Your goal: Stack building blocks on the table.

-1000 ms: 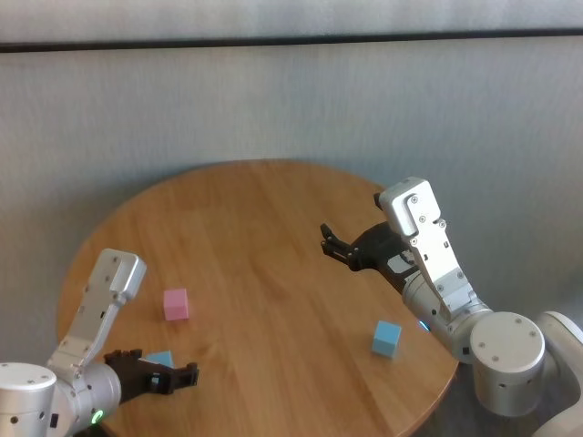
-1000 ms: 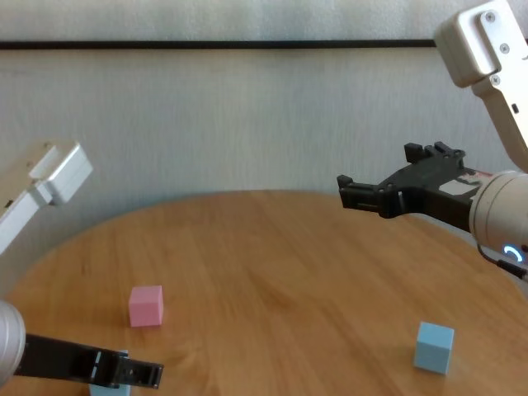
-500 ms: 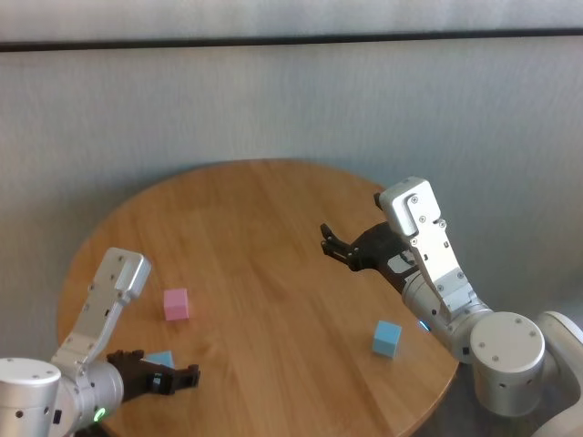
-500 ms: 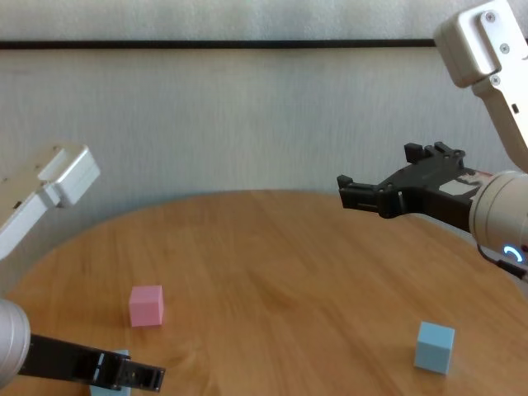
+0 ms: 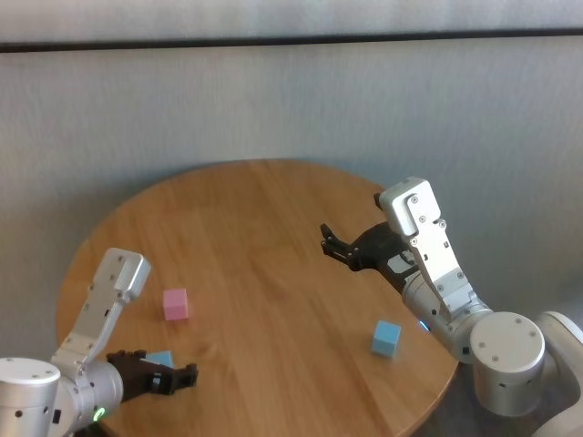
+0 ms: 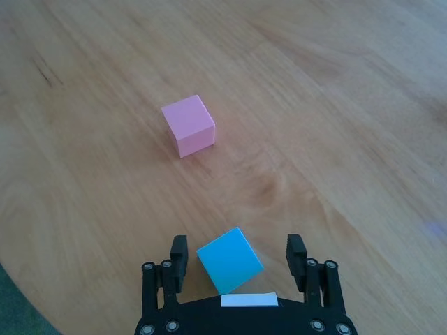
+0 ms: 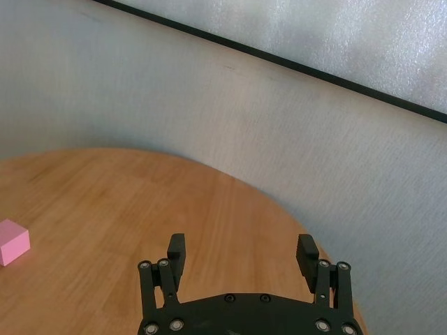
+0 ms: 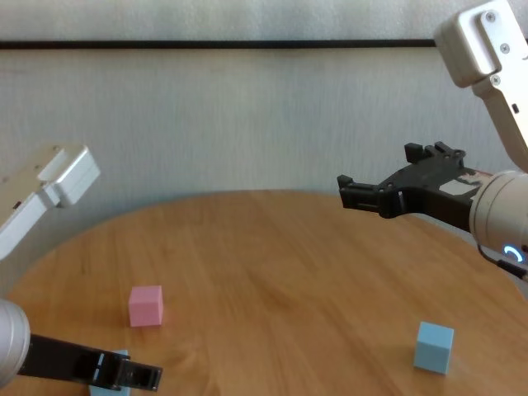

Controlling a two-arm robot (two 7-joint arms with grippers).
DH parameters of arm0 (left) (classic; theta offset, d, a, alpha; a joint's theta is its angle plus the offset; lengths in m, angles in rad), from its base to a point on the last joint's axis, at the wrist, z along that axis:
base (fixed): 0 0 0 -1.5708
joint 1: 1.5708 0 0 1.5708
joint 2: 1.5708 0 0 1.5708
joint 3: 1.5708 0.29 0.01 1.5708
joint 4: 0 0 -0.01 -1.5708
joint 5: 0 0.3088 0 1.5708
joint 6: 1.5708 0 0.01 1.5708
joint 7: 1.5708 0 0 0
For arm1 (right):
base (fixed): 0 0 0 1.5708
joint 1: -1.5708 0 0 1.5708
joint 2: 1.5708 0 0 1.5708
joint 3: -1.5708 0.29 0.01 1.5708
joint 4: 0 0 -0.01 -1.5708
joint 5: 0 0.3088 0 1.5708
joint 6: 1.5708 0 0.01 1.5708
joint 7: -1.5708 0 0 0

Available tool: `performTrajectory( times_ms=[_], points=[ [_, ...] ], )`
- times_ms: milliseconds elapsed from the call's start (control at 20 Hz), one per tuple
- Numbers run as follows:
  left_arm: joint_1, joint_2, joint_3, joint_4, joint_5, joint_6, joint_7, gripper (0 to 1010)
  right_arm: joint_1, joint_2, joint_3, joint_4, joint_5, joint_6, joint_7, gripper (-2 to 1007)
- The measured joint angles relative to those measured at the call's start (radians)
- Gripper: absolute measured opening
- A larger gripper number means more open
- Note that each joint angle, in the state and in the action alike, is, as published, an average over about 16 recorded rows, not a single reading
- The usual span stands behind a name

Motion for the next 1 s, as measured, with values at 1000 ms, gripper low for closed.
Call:
performTrajectory(
  times_ms=[1000],
  points=[
    [-0.006, -0.002, 0.005, -0.002, 0.003, -0.031, -0.031, 512, 0.0, 0.0, 0.0, 0.0, 0.0, 0.0, 0.0, 1001]
  ],
)
